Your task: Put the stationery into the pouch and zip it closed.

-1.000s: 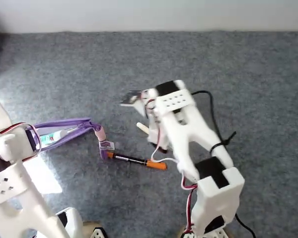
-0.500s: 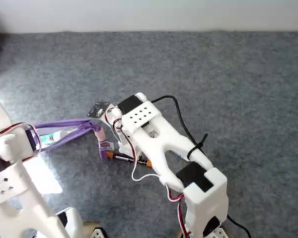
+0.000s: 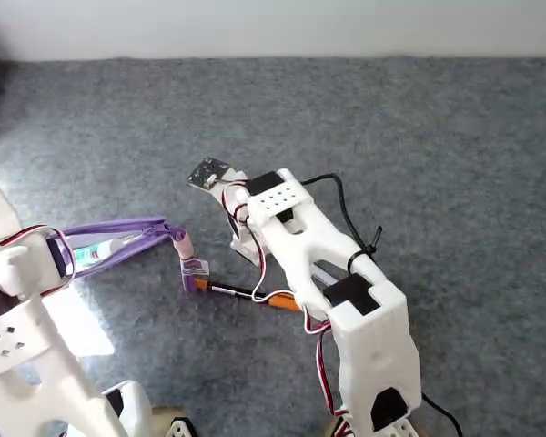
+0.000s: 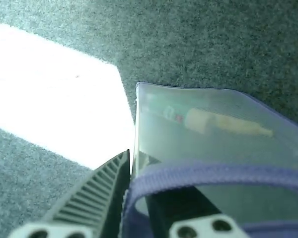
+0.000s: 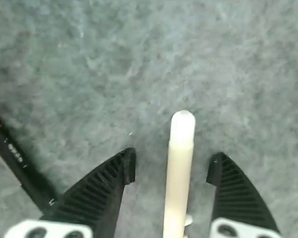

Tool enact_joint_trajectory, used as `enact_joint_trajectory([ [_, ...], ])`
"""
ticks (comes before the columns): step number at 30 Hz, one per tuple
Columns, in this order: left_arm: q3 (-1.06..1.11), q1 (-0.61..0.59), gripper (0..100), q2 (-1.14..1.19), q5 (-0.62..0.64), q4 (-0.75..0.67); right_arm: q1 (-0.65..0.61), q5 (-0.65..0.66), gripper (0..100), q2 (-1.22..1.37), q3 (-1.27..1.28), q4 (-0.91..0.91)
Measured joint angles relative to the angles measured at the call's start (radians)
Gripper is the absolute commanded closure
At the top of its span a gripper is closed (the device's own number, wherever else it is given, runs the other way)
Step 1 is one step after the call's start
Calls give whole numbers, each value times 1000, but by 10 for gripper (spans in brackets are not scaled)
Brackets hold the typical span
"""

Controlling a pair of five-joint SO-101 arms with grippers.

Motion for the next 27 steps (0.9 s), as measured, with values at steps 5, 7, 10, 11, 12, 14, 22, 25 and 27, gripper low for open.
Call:
enact_joint_trajectory([
  [5, 0, 0, 988, 0, 0, 0, 38, 0, 983, 29, -40, -3],
  [7, 0, 0, 988, 0, 0, 0, 48, 0, 976, 29, -43, -2],
  [10, 0, 0, 988, 0, 0, 0, 52, 0, 989, 25, -43, 34],
  [11, 0, 0, 988, 0, 0, 0, 52, 0, 991, 15, -43, 44],
  [12, 0, 0, 988, 0, 0, 0, 52, 0, 991, 5, -41, 63],
  [14, 0, 0, 988, 0, 0, 0, 48, 0, 991, -23, -23, 109],
  [22, 0, 0, 988, 0, 0, 0, 40, -49, 991, -229, -21, 367],
  [25, 0, 0, 988, 0, 0, 0, 38, -118, 991, -341, -21, 454],
  [27, 0, 0, 988, 0, 0, 0, 32, -157, 991, -422, -21, 522],
])
